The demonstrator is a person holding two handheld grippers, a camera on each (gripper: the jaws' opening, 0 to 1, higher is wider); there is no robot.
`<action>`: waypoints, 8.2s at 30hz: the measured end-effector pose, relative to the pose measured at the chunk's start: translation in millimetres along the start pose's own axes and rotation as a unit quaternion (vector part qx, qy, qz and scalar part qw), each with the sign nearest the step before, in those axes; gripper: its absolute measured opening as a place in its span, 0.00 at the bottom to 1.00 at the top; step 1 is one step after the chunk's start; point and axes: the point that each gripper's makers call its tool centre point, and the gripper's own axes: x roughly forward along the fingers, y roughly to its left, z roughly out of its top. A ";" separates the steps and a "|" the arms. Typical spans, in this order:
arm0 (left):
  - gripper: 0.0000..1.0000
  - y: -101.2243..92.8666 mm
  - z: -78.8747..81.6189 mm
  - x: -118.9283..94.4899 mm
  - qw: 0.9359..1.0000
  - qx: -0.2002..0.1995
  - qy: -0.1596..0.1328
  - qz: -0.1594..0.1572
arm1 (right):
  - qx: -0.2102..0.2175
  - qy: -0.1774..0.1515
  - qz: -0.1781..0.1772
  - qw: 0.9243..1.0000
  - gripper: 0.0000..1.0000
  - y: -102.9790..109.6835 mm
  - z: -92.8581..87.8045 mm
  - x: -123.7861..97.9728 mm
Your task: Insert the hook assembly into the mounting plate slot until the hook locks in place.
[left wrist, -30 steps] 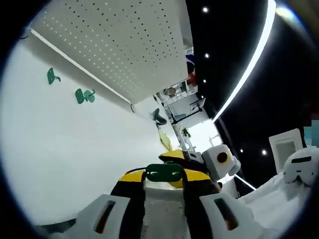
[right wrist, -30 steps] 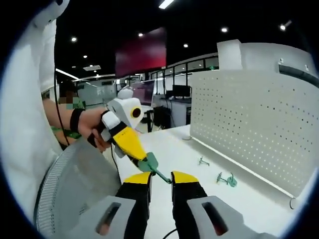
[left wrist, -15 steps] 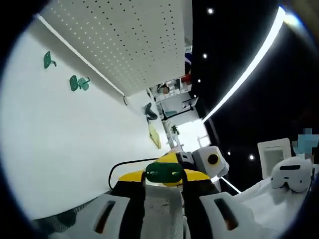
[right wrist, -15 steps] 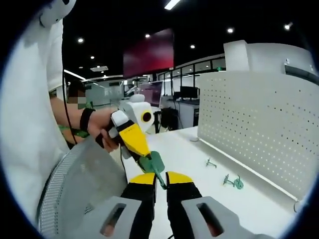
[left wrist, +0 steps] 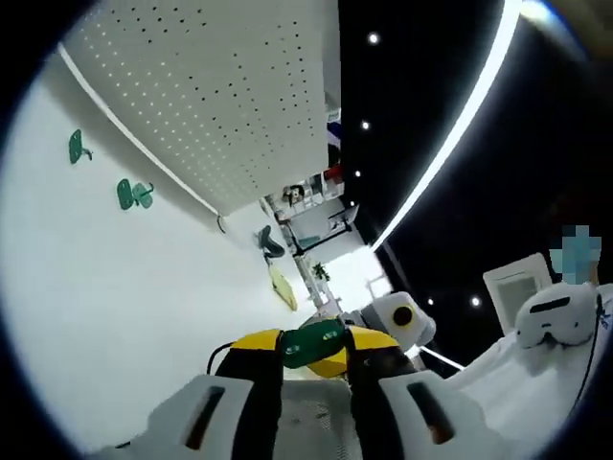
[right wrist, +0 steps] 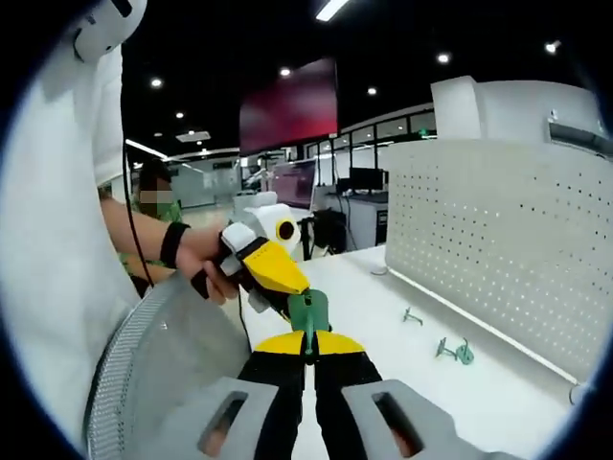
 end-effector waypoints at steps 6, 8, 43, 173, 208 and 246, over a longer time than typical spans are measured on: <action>0.36 -5.8 -4.3 2.4 0.999 0.050 0.008 0.001 | 0.014 -0.002 -0.012 1.000 0.01 -4.1 4.5 0.3; 0.39 -6.0 -2.0 2.2 0.998 0.066 0.000 0.003 | 0.015 0.000 -0.016 1.000 0.01 -5.2 4.4 0.6; 0.73 -42.5 49.2 -37.8 0.942 0.288 -0.146 0.086 | 0.077 -0.015 -0.203 0.976 0.01 -69.4 27.3 -14.4; 1.00 2.9 65.3 -43.1 0.896 0.422 -0.039 0.134 | 0.117 -0.049 -0.476 0.870 0.01 -383.7 141.9 -66.2; 1.00 2.3 75.4 -48.8 0.900 0.407 -0.070 0.136 | 0.144 -0.024 -0.481 0.864 0.01 -402.9 134.9 -58.0; 1.00 -4.8 75.7 -46.6 0.906 0.395 -0.077 0.132 | 0.104 -0.030 -0.476 0.873 0.12 -399.7 137.9 -57.4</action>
